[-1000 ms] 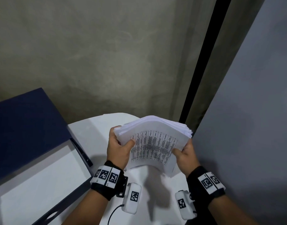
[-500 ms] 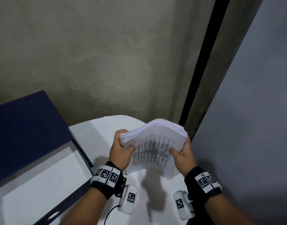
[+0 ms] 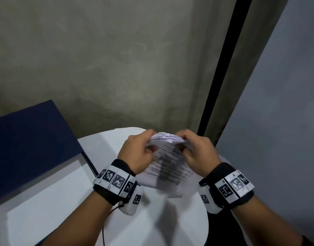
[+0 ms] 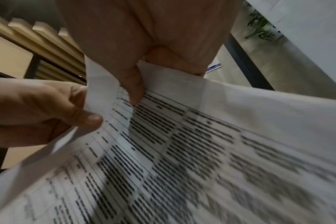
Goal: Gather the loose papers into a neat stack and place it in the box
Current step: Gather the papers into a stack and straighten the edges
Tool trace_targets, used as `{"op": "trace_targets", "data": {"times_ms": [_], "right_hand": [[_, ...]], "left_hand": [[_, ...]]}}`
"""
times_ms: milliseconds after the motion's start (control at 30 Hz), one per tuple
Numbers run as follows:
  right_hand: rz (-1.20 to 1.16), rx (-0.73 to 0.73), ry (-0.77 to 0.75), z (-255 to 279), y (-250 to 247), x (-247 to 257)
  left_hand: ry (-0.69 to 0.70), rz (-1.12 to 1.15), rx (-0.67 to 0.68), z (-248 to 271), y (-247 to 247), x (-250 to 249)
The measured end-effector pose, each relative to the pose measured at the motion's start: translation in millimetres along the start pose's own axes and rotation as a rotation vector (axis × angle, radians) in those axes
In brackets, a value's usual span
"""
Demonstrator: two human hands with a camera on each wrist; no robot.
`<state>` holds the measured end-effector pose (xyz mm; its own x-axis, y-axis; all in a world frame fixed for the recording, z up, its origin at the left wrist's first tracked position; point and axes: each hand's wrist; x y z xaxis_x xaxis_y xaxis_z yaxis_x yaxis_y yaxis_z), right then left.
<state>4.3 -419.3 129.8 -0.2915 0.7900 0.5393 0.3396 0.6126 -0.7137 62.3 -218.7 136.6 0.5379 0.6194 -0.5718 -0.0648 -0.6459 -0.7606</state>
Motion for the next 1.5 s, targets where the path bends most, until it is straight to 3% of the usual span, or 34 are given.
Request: {"op": "trace_targets", "data": {"times_ms": [67, 167, 233, 300, 367, 433, 567, 633, 800, 900, 1133, 1267, 1367, 1500], "right_hand": [[0.087, -0.161, 0.037, 3.9, -9.0, -18.7], [0.106, -0.338, 0.383, 24.6, -20.2, -65.0], [-0.17, -0.392, 0.64, 35.6, -23.2, -86.1], [-0.595, -0.317, 0.74, 42.5, -23.9, -98.1], [-0.914, -0.178, 0.762, 43.5, -28.1, -100.7], [-1.005, -0.114, 0.771, 44.8, -29.8, -93.5], [-0.886, -0.234, 0.78, 53.5, -7.7, -87.5], [-0.85, -0.274, 0.86, 65.7, 16.3, -95.1], [-0.662, -0.176, 0.977, 107.3, 71.7, -107.5], [-0.575, -0.199, 0.973, 109.8, 76.0, -105.2], [-0.703, -0.166, 0.864, 114.0, 59.6, -105.4], [-0.793, -0.303, 0.788, 103.5, 51.6, -98.1], [-0.702, -0.404, 0.79, 91.4, 51.2, -92.9], [-0.64, -0.421, 0.85, 88.1, 56.2, -96.6]], "left_hand": [[-0.064, 0.107, -0.11, 4.3, -4.0, 5.2], [-0.277, 0.495, -0.231, 10.7, -7.6, 23.6], [-0.367, 0.693, -0.265, 13.9, -9.2, 35.3], [-0.418, 0.817, -0.253, 16.2, -7.8, 39.7], [-0.446, 0.878, -0.227, 17.3, -3.9, 42.2], [-0.46, 0.876, -0.244, 19.4, 4.2, 46.7], [-0.475, 0.813, -0.346, 30.0, 31.7, 47.1], [-0.485, 0.753, -0.388, 39.6, 51.0, 45.5], [-0.72, 0.656, -0.218, 72.0, 108.4, 74.1], [-0.792, 0.628, -0.207, 80.1, 118.9, 90.8], [-0.675, 0.728, -0.223, 84.1, 100.4, 94.2], [-0.558, 0.839, -0.368, 76.4, 91.0, 82.6], [-0.601, 0.704, -0.453, 69.3, 90.6, 76.1], [-0.662, 0.659, -0.442, 67.9, 91.5, 79.9]]}}
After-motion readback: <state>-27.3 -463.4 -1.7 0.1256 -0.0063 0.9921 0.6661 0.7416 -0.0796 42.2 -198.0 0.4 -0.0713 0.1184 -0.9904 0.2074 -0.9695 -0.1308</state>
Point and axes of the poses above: each hand's wrist, its own z-axis away from the middle knuckle, its own y-axis out of the palm, x = y × z, and after that the axes turned 2 degrees about y, right-handed
